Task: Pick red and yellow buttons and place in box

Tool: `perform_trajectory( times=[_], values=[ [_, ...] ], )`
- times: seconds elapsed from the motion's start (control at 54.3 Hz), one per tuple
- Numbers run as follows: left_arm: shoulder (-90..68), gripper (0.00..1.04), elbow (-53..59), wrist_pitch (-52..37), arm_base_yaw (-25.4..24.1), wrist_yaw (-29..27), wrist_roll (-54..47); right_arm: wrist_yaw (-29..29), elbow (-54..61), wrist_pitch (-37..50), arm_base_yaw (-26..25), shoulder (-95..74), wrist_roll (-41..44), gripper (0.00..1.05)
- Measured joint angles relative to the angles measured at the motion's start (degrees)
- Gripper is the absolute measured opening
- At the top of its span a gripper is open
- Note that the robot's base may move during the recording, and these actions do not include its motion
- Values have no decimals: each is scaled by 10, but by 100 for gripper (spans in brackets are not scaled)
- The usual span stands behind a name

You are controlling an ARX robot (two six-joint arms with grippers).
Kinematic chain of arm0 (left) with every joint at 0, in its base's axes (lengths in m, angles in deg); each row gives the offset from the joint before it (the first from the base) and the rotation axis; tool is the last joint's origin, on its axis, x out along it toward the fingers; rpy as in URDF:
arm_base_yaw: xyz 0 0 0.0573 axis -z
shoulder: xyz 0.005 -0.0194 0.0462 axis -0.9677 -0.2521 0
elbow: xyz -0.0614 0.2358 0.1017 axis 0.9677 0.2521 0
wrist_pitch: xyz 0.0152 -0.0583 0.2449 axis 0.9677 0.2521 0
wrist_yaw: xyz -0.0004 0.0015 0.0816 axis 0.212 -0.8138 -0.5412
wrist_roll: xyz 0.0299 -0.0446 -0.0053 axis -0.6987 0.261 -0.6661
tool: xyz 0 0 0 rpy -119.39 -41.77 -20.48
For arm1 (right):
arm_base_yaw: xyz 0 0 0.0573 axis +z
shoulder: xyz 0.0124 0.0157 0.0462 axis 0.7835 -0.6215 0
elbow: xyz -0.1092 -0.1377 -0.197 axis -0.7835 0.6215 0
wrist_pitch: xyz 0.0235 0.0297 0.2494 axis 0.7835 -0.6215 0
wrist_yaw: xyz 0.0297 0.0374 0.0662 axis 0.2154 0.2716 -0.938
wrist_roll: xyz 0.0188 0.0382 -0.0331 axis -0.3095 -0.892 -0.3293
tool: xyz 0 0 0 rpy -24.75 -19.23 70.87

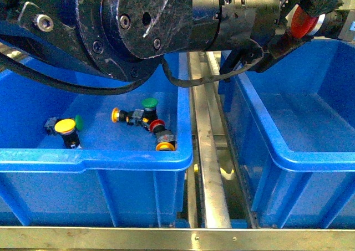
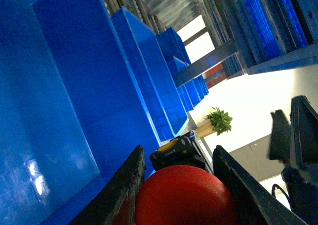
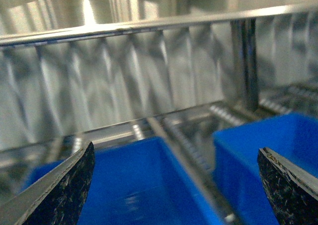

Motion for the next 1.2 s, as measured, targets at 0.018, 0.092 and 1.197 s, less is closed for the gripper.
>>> perform_trajectory(
  times=[0.018, 0.092, 1.197],
  values=[
    [0, 33, 0, 0, 0, 0, -1, -4, -8, -12, 0, -6, -37, 98],
    [0, 33, 0, 1, 0, 0, -2, -30, -27, -48, -1, -26, -165, 98],
    [-19, 33, 0, -54, 19, -14, 24, -31, -45, -87, 163, -113, -788, 98]
  ],
)
